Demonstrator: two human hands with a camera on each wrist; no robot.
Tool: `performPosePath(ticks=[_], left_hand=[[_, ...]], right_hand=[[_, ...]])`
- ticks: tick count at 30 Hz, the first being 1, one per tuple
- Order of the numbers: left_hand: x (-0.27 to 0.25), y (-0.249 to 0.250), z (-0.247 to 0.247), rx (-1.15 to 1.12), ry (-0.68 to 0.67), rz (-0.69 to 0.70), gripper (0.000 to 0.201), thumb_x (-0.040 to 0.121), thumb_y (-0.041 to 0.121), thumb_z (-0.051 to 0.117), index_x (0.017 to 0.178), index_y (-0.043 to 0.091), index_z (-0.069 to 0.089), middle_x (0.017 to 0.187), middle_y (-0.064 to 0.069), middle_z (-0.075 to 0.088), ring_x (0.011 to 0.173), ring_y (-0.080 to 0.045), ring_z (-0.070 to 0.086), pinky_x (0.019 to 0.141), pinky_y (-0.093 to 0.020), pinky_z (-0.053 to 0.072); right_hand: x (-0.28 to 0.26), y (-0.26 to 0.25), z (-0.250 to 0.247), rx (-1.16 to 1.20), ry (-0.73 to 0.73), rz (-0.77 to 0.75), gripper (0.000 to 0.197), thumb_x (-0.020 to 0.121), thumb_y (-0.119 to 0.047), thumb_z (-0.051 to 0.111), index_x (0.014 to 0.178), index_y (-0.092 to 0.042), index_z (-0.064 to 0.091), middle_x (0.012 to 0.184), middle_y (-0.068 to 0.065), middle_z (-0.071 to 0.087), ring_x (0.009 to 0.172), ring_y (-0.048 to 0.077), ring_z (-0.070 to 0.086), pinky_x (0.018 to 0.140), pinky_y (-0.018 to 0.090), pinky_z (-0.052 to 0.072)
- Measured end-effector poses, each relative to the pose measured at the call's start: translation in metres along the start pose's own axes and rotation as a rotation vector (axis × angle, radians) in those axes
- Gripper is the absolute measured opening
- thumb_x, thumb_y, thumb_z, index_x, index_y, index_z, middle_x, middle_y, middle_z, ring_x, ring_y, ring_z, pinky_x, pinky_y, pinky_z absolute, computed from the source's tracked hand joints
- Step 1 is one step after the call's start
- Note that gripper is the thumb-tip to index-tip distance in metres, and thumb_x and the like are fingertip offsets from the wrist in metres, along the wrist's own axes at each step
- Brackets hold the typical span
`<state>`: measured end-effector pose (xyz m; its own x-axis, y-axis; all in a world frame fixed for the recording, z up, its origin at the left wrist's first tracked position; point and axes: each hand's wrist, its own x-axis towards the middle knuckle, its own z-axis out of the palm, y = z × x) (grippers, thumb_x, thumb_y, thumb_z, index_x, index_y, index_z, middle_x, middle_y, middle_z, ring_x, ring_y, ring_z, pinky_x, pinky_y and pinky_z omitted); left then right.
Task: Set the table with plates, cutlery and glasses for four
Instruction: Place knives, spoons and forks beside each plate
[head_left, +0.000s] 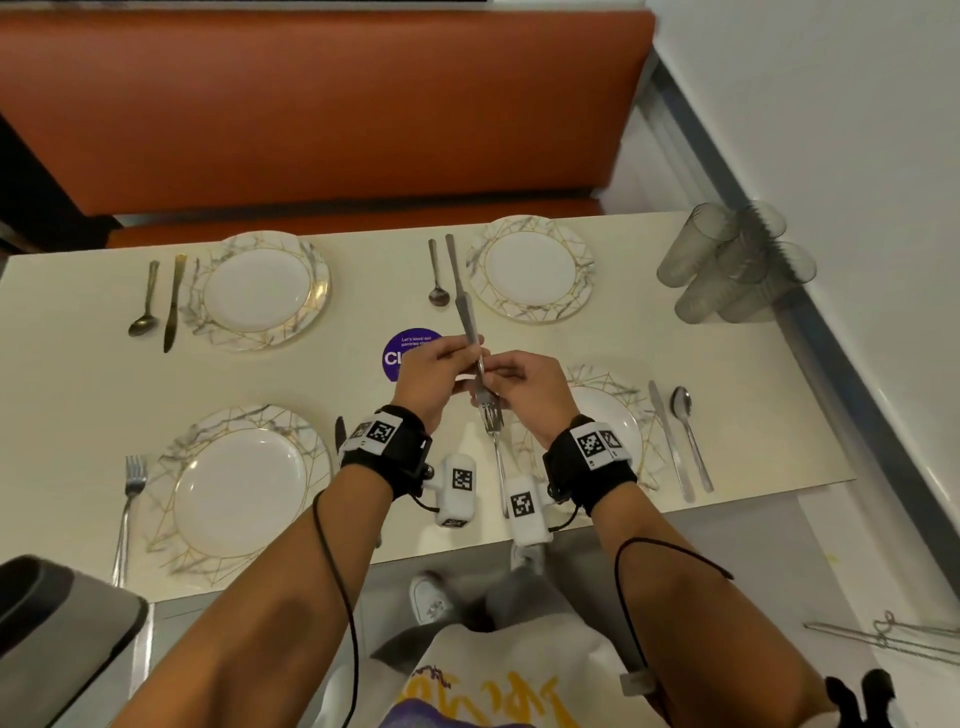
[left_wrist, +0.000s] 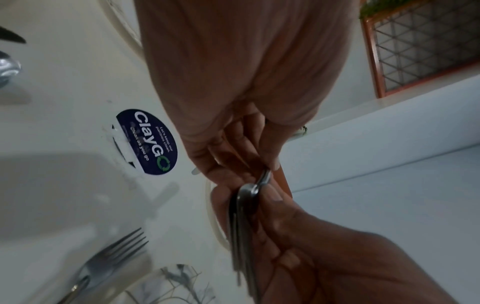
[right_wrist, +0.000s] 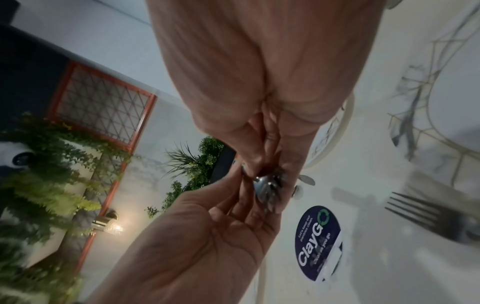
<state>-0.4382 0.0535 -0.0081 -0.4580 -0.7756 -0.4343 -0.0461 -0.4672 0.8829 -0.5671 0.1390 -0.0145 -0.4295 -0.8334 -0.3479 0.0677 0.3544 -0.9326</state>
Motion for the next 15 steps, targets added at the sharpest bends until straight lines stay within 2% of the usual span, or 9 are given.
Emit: performPosePath(ticks=[3,6,8,10,13,15], left_hand=[[0.005,0.000,0.005,0.012,0.024,-0.008,0.019,0.096,0.011,0.069,0.115,0.006,0.074,0.106,-0.015,0.078,0.095,-0.023,0.075,0.085,-0.035,0.060],[0.012,0.005,0.015,0.043,0.018,0.004,0.014,0.094,0.014,0.072,0.107,0.009,0.075,0.100,-0.012,0.079,0.091,-0.020,0.076,0.081,-0.031,0.060],[0.017,0.009,0.026,0.039,0.011,0.004,0.010,0.095,0.013,0.072,0.103,0.009,0.074,0.096,-0.011,0.079,0.087,-0.019,0.076,0.077,-0.029,0.061],[0.026,0.013,0.039,0.031,0.019,0.009,0.010,0.095,0.013,0.072,0.103,0.008,0.075,0.092,-0.012,0.078,0.084,-0.020,0.076,0.075,-0.028,0.062],[0.045,0.018,0.056,0.028,0.064,0.016,0.019,0.096,0.017,0.073,0.108,0.002,0.074,0.095,-0.018,0.078,0.083,-0.025,0.075,0.076,-0.032,0.063],[0.059,0.020,0.070,0.028,0.105,0.003,0.024,0.096,0.019,0.073,0.111,0.000,0.073,0.095,-0.018,0.077,0.081,-0.025,0.072,0.072,-0.030,0.061]], right_hand=[[0.007,0.001,-0.006,-0.136,0.019,-0.013,0.012,0.089,-0.012,0.073,0.099,-0.018,0.077,0.092,0.007,0.079,0.087,0.024,0.078,0.087,0.050,0.062],[0.016,-0.003,-0.018,-0.209,0.051,-0.045,0.012,0.085,-0.026,0.080,0.095,-0.019,0.079,0.087,-0.001,0.079,0.083,0.017,0.078,0.083,0.043,0.064],[0.023,-0.008,-0.028,-0.236,0.093,-0.065,0.010,0.086,-0.022,0.081,0.093,-0.015,0.079,0.083,-0.001,0.079,0.077,0.015,0.077,0.074,0.036,0.064],[0.033,-0.012,-0.039,-0.247,0.104,-0.075,0.008,0.086,-0.017,0.081,0.093,-0.013,0.079,0.083,0.001,0.078,0.075,0.016,0.077,0.069,0.035,0.064],[0.056,-0.013,-0.061,-0.250,0.106,-0.067,0.005,0.088,-0.016,0.079,0.093,-0.015,0.078,0.085,0.001,0.078,0.078,0.017,0.077,0.075,0.040,0.065],[0.075,-0.013,-0.079,-0.252,0.107,-0.064,0.004,0.088,-0.015,0.078,0.091,-0.017,0.078,0.086,0.000,0.078,0.082,0.017,0.076,0.082,0.041,0.064]])
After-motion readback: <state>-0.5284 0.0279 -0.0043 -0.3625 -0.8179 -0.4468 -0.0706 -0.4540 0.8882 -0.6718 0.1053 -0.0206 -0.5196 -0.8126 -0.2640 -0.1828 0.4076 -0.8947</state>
